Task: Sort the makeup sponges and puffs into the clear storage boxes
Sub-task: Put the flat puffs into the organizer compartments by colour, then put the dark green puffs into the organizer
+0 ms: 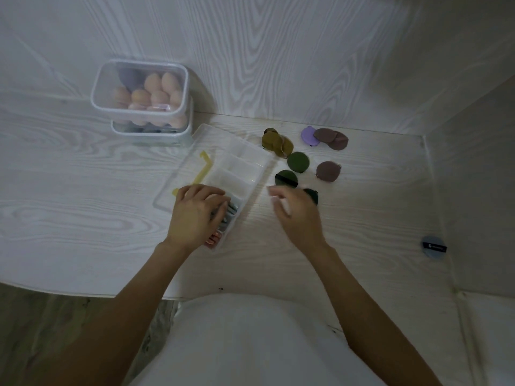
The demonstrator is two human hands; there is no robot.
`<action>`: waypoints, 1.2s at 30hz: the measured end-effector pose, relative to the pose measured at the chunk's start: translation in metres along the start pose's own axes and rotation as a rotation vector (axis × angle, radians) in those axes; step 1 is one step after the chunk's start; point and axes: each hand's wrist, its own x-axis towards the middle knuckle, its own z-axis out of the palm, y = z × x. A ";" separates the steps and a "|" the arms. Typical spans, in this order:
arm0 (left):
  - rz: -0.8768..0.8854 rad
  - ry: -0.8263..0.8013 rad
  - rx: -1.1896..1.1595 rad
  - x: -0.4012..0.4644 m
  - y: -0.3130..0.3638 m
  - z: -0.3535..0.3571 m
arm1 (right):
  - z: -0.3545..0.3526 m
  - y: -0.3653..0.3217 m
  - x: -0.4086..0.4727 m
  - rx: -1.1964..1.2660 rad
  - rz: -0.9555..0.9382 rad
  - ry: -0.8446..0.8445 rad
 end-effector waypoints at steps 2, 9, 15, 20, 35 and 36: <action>0.034 0.051 -0.020 0.010 0.006 -0.005 | -0.011 0.022 0.007 -0.077 0.141 0.089; 0.271 -0.167 -0.250 0.092 0.072 0.027 | -0.014 0.065 0.017 -0.438 0.335 -0.206; 0.138 -0.539 0.303 0.126 0.108 0.079 | -0.030 0.063 0.002 -0.290 0.417 0.057; 0.079 -0.467 0.273 0.125 0.102 0.086 | -0.038 0.054 -0.011 -0.078 0.440 0.287; 0.147 -0.017 -0.170 0.047 -0.022 -0.023 | -0.004 -0.006 0.005 0.406 0.519 0.350; 0.192 -0.067 -0.137 0.049 -0.023 -0.021 | -0.001 -0.008 0.006 0.412 0.511 0.351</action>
